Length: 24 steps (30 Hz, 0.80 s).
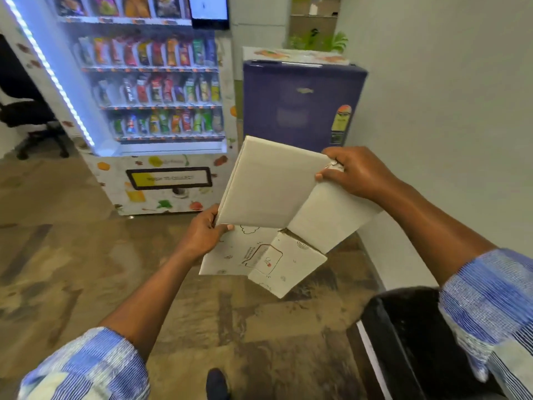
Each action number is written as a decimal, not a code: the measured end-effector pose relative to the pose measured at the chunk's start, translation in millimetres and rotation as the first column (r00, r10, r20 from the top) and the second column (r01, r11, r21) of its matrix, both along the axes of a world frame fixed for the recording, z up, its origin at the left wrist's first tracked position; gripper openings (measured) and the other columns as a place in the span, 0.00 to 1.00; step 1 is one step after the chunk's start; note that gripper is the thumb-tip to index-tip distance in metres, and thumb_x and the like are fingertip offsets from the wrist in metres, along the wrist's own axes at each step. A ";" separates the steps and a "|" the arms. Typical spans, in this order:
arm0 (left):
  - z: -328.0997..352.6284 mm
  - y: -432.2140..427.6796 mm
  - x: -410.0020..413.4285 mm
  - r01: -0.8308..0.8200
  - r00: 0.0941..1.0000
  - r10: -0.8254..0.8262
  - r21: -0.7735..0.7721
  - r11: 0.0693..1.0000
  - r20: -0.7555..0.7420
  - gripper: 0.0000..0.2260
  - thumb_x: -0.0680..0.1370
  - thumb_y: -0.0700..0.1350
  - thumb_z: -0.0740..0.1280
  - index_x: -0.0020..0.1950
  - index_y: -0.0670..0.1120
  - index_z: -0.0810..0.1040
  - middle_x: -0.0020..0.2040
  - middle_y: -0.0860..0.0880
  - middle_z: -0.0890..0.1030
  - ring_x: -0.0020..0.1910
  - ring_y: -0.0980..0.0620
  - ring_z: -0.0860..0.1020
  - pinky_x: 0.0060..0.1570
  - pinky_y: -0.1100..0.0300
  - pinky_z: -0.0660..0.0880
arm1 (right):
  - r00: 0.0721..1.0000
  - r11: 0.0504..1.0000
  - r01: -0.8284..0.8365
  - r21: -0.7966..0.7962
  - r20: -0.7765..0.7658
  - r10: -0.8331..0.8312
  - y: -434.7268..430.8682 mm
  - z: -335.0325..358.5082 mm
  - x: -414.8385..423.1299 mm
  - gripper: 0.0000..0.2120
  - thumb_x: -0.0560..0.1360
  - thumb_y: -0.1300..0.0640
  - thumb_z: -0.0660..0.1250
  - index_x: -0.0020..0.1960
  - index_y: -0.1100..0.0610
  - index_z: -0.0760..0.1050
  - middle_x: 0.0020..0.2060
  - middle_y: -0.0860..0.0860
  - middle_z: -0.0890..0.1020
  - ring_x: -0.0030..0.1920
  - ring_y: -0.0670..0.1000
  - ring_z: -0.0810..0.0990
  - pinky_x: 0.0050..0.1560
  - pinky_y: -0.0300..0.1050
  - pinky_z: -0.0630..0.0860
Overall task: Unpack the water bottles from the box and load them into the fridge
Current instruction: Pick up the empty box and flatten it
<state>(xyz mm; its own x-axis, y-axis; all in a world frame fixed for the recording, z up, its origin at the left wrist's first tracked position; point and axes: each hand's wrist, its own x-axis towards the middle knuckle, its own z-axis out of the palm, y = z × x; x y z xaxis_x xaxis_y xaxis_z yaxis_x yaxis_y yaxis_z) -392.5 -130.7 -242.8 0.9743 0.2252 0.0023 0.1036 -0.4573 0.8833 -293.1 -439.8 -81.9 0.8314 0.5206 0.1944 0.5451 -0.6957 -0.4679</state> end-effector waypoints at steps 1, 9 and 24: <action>-2.0 -17.0 7.3 0.025 1.000 -0.024 0.050 0.998 -0.014 0.16 0.76 0.44 0.71 0.63 0.54 0.77 0.56 0.54 0.82 0.53 0.53 0.81 0.48 0.56 0.79 | 1.000 1.000 0.022 -0.003 -0.006 -0.022 -16.5 -0.1 -1.7 0.13 0.77 0.49 0.69 0.60 0.51 0.79 0.52 0.47 0.80 0.49 0.49 0.78 0.43 0.38 0.70; -17.3 -133.9 64.5 0.306 0.951 -0.279 0.283 0.909 -0.131 0.27 0.71 0.51 0.75 0.67 0.55 0.71 0.60 0.55 0.81 0.54 0.54 0.80 0.50 0.54 0.79 | 0.969 0.965 0.245 -0.093 -0.005 -0.246 -126.6 -13.1 6.2 0.15 0.76 0.47 0.70 0.61 0.48 0.78 0.57 0.51 0.82 0.48 0.50 0.78 0.47 0.43 0.70; -56.1 -374.0 221.0 0.477 0.879 -0.470 0.088 0.875 -0.084 0.18 0.74 0.45 0.75 0.62 0.45 0.79 0.56 0.50 0.84 0.48 0.54 0.81 0.45 0.61 0.78 | 0.850 0.803 0.521 -0.290 0.088 -0.520 -323.0 -12.9 82.0 0.11 0.74 0.49 0.71 0.56 0.48 0.79 0.50 0.49 0.83 0.51 0.54 0.78 0.46 0.45 0.66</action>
<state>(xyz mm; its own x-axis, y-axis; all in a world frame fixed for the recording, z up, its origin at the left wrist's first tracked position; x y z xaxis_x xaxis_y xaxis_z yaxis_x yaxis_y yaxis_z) -171.5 -504.7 -298.9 0.9634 -0.2613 -0.0600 -0.0982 -0.5521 0.8280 -211.1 -762.8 -94.8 0.9933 0.0429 0.1077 0.0636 -0.9785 -0.1963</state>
